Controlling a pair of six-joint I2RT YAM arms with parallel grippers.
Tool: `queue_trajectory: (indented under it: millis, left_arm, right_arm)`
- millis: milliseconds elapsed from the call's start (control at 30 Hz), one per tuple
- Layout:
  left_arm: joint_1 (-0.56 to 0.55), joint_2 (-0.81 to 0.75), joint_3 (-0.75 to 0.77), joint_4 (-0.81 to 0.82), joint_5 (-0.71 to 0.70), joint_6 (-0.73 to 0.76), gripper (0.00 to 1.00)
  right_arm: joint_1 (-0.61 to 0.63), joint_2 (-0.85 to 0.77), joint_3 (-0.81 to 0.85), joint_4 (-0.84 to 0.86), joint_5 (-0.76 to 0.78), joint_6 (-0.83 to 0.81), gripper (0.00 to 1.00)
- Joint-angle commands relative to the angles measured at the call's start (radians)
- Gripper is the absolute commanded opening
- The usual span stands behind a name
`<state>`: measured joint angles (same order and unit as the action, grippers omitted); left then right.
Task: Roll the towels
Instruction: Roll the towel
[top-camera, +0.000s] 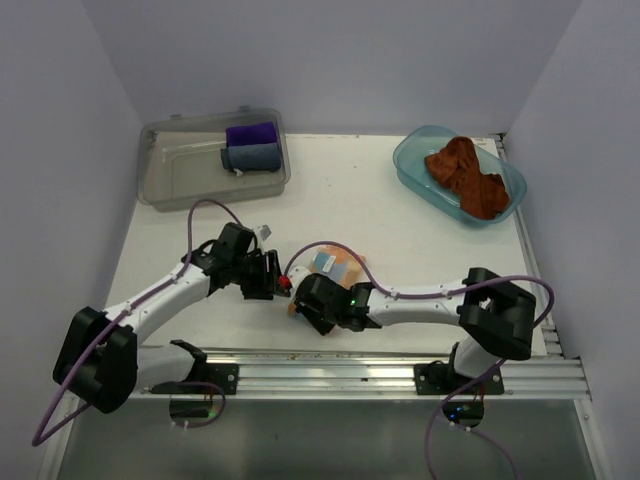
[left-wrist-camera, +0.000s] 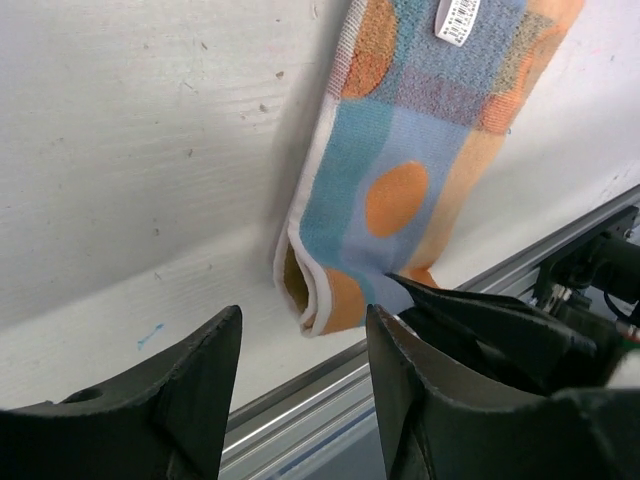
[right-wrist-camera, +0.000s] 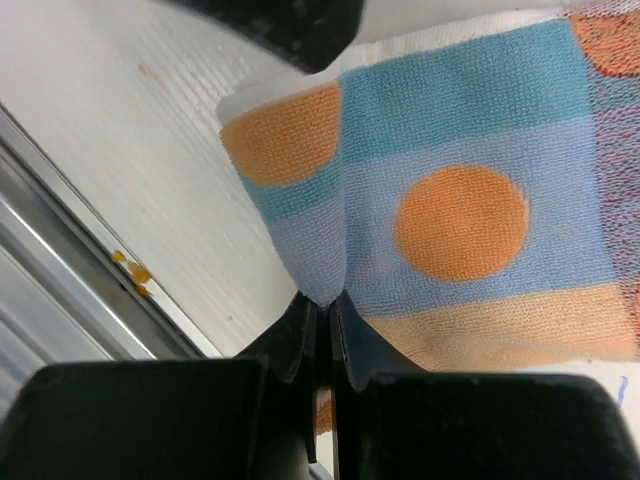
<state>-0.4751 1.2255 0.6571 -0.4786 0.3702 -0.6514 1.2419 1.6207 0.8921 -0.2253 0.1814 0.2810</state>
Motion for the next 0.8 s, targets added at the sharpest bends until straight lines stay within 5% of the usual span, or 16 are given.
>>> queue_trajectory:
  millis: [0,533,767]
  left_arm:
    - [0.015,-0.044,-0.007,0.0,0.05,0.012,0.56]
    - [0.012,-0.187,-0.129,0.11,0.147,-0.073,0.47]
    - [0.01,-0.152,-0.159,0.199,0.193,-0.093,0.43]
  right_arm:
    - [-0.074,-0.038,0.016,0.055,-0.184,0.087,0.0]
    - [-0.318,0.129,0.064,0.118,-0.745,0.343,0.0]
    - [-0.364,0.197,0.088,0.144,-0.855,0.415,0.0]
